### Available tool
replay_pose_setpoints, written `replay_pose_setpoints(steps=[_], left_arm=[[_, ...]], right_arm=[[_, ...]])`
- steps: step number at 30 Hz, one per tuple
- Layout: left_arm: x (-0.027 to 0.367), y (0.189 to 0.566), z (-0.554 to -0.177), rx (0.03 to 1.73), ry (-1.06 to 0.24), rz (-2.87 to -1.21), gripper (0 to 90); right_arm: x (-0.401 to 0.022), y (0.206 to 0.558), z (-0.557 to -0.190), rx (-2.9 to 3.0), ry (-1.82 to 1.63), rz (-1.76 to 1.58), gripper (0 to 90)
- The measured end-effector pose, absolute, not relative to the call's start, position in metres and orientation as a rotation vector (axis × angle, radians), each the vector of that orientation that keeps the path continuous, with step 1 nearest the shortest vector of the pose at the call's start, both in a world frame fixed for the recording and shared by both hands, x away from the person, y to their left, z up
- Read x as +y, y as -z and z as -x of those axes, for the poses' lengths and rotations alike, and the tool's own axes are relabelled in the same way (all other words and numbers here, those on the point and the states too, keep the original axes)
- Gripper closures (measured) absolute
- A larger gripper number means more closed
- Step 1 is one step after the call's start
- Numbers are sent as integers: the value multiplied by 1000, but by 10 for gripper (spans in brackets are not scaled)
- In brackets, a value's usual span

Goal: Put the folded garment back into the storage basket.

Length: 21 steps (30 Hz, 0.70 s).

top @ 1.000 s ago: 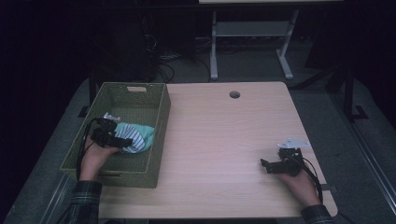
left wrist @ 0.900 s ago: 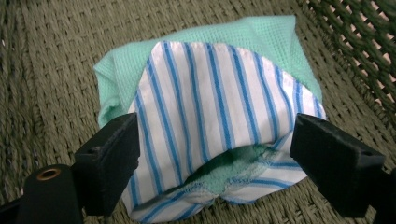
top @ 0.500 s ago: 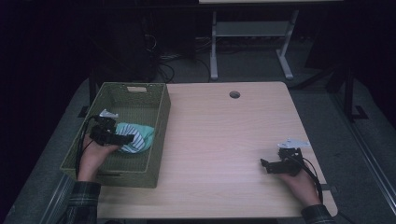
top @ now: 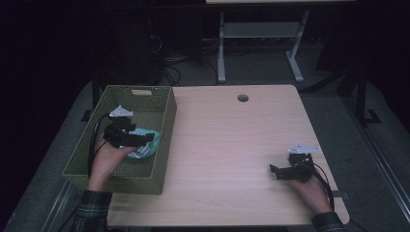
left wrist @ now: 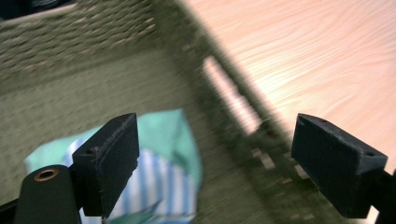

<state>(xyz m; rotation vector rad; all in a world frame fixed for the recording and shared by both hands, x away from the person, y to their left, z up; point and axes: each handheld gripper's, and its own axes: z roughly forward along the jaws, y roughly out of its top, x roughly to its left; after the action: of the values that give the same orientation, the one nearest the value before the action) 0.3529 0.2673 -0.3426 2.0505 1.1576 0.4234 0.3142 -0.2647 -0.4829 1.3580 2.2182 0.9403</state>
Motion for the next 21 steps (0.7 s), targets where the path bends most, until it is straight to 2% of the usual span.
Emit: replay_pose_setpoints(steps=[11,21], left_arm=[[201,342,-343,986,-346,-2082,151],[146,359,-331,858,-276,-2131,151]], right_arm=[[-265,483,-314,2217,-941,-1358,43],[-265,483,-314,2218,-941,-1358,43]])
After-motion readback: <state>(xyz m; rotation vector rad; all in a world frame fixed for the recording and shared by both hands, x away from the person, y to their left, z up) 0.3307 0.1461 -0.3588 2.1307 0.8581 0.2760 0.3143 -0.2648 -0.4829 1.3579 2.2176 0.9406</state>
